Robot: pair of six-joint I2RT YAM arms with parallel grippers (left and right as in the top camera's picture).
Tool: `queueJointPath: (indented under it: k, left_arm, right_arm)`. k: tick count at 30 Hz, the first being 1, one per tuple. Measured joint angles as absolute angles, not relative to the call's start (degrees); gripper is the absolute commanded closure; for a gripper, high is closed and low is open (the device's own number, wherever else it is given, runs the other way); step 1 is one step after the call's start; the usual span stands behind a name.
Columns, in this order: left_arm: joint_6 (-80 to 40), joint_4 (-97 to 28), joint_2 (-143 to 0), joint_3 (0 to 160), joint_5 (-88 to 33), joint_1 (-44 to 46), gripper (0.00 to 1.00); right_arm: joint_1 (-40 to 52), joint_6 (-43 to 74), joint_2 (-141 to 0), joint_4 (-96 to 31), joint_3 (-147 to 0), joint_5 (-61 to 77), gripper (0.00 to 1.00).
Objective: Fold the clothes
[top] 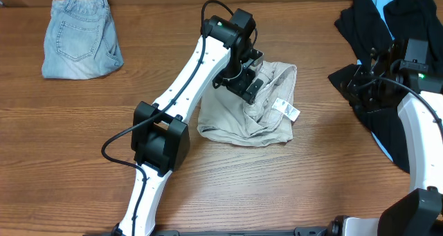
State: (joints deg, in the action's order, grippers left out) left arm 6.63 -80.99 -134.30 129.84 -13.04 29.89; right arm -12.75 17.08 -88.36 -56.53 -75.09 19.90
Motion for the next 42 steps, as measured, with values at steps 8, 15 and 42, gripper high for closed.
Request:
queueJointPath:
  k: [8,15,42]
  left_arm:
    - [9.3,-80.8,-134.3,138.3,-19.7,29.9,0.00]
    - [11.6,-83.7,-134.2,142.4,-19.4,30.1,0.00]
    - [15.4,-62.3,-134.2,120.4,-15.7,39.8,0.95]
  right_arm:
    - [-12.8,16.8,-88.4,-56.4,-75.1,18.5,0.74]
    - [-12.8,16.8,-88.5,-56.4,-75.1,18.0,0.74]
    - [-12.8,16.8,-88.6,-56.5,-75.1,15.6,0.68]
